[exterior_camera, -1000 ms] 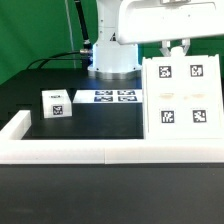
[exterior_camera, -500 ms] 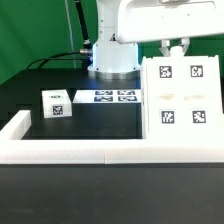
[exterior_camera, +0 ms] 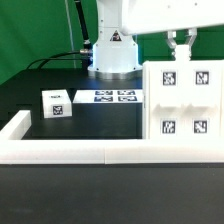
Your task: Assemble cabinet
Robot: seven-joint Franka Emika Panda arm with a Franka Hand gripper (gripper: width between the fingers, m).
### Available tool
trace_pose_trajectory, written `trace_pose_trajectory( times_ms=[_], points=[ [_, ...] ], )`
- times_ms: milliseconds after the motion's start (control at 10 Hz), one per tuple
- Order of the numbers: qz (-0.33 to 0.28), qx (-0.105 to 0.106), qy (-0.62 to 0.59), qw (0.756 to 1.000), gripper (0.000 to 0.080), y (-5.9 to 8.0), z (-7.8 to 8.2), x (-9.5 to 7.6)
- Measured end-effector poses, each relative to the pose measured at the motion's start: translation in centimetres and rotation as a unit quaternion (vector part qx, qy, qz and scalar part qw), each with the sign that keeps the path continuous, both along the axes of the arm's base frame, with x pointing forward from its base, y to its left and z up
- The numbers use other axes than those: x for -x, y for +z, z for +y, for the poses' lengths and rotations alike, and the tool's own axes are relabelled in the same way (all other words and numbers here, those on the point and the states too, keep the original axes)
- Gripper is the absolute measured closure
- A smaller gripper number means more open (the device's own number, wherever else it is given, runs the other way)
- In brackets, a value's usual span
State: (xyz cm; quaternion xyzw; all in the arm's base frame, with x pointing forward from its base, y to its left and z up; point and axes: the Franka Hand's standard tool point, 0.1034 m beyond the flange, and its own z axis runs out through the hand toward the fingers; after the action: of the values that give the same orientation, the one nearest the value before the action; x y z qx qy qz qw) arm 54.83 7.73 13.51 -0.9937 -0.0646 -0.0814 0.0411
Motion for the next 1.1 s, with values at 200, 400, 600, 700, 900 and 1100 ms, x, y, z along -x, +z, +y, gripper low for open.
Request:
trace_pose_trajectory(
  times_ms=[200, 400, 600, 700, 900, 1100],
  points=[
    [0.000, 0.000, 0.001, 1.000, 0.0798, -0.2, 0.1, 0.2],
    [0.002, 0.000, 0.003, 1.000, 0.0798, -0.4, 0.3, 0.3],
    [0.002, 0.000, 0.003, 1.000, 0.0659, -0.4, 0.3, 0.3],
    [0.003, 0.000, 0.003, 1.000, 0.0519, -0.4, 0.3, 0.3],
    [0.003, 0.000, 0.003, 1.000, 0.0384, -0.5, 0.3, 0.3],
    [0.002, 0.011, 0.015, 1.000, 0.0057, -1.7, -2.0, 2.4]
  ],
)
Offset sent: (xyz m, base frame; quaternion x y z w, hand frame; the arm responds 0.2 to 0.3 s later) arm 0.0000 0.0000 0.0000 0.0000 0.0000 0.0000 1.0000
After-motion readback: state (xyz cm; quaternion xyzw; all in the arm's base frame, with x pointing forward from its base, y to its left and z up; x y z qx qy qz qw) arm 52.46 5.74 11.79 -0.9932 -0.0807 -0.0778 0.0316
